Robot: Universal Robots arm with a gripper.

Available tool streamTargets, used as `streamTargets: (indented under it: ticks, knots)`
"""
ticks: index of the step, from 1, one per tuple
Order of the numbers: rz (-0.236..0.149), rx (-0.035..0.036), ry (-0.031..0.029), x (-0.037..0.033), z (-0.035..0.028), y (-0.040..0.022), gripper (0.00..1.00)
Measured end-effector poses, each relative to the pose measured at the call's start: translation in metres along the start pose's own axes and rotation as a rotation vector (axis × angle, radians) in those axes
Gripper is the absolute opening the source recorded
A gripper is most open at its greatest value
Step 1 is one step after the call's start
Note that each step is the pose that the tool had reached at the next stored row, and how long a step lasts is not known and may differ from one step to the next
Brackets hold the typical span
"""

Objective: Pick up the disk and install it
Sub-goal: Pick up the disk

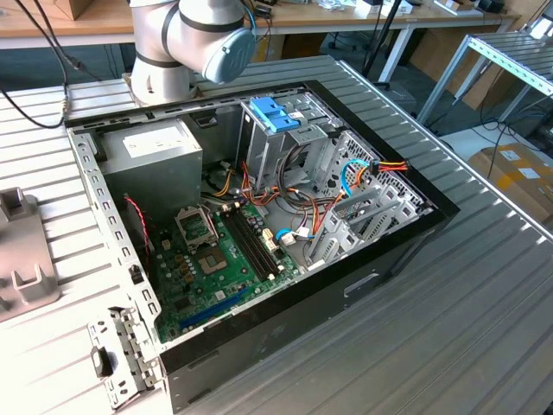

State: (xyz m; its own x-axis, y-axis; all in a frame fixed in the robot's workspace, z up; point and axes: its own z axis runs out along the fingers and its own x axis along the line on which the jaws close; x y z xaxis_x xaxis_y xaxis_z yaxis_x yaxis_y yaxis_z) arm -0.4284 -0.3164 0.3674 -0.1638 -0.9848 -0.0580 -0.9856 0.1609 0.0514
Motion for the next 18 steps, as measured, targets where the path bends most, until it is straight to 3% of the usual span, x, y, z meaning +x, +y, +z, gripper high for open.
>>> streamTargets:
  ticks: [7,11,14,17,18]
  knots:
    - [0.000,-0.0001,0.0000,-0.0133,0.0020,0.0022,0.42]
    - [-0.008,-0.0006,0.0001,-0.0169,0.0030,0.0048,0.42]
    - [-0.068,-0.0040,0.0032,-0.0176,0.0035,0.0049,0.42]
    - [-0.177,-0.0104,0.0089,-0.0180,0.0040,0.0049,0.42]
    - [-0.186,-0.0111,0.0093,-0.0182,0.0042,0.0057,0.42]
